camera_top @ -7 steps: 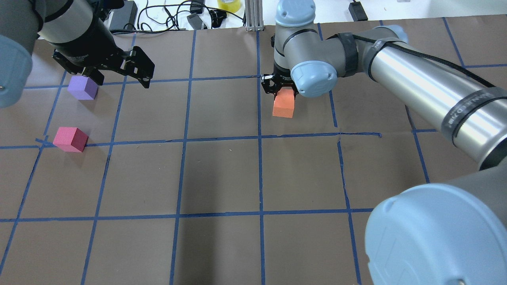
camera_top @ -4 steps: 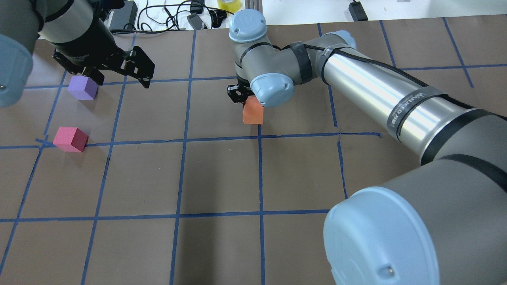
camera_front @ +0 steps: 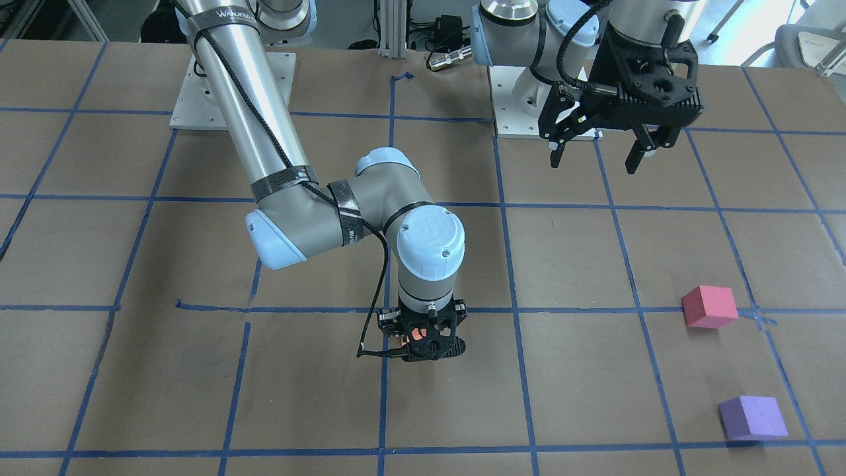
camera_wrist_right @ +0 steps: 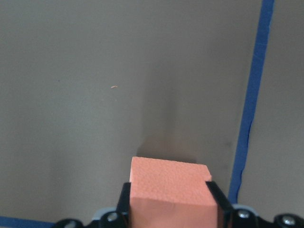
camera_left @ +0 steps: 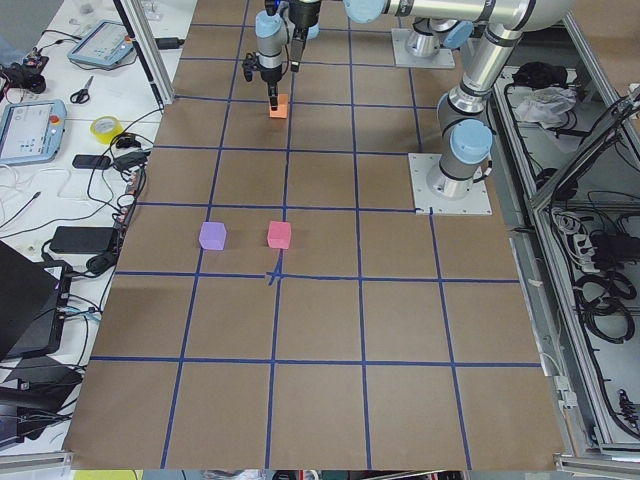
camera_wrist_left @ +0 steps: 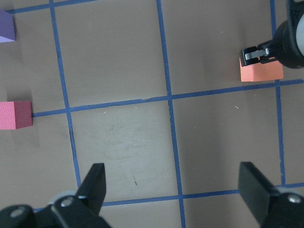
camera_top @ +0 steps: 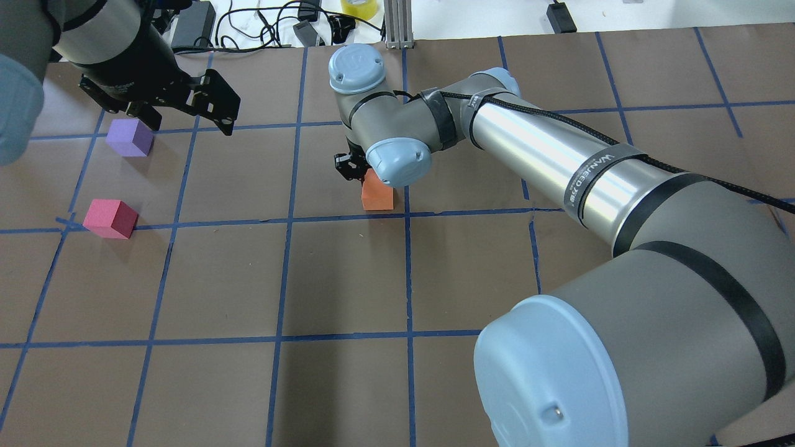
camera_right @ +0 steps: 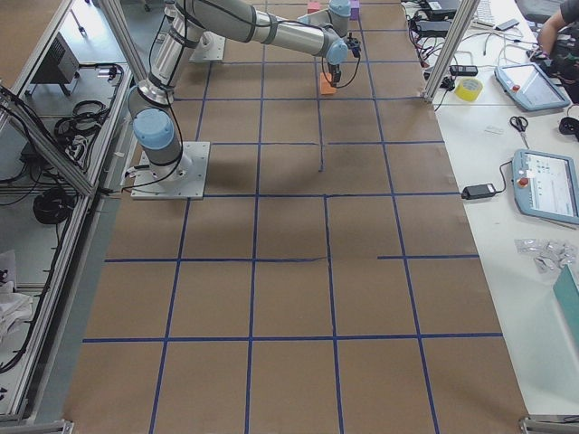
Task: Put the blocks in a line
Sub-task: 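Release the orange cube and raise the right gripper away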
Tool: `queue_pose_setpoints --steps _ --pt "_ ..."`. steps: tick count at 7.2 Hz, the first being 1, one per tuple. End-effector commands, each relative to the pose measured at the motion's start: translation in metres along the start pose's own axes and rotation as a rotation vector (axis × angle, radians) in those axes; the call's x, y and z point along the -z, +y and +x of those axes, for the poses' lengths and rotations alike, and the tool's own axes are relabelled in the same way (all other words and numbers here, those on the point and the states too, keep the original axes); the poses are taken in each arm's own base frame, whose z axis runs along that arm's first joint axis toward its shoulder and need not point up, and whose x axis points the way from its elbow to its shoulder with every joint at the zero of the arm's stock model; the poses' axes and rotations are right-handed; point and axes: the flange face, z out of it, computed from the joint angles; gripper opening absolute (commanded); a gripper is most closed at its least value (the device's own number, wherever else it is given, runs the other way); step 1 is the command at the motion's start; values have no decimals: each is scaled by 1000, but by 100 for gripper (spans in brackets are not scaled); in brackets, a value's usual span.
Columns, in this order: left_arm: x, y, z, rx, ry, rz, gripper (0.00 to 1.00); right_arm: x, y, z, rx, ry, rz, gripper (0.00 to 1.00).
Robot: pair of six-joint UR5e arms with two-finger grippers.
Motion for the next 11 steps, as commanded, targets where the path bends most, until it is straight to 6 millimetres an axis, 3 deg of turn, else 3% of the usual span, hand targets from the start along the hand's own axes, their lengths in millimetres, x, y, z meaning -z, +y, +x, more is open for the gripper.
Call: queue_pose_setpoints --steps 1,2,3,4,5,6,7,8,9,10,11 --pt "6 -2 -11 27 -7 4 100 -3 -11 -5 -1 -8 13 43" --pt "12 0 -12 29 -10 1 100 -6 -14 -6 -4 -8 11 99" --pt "13 0 -12 9 -14 0 100 1 -13 -6 -13 -10 12 100" --pt "1 -9 -13 16 -10 -11 100 15 -12 -4 -17 -6 17 100" --pt "-13 -9 -13 18 -8 -42 100 47 -5 1 -18 -2 4 100" --pt "-7 -12 -13 26 -11 -32 100 87 5 19 -22 15 -11 100" --pt "-15 -15 -8 17 -4 -41 100 126 12 45 -36 22 -5 100" --pt "-37 -22 5 4 13 -68 100 155 17 83 -1 29 -17 100" --pt "-52 -29 32 -24 15 -46 100 180 27 123 -1 31 -23 100" --pt "-75 -49 52 57 21 3 100 207 47 158 -37 32 -4 100" --pt "-105 -61 82 78 29 10 100 218 78 181 -57 38 -21 100"
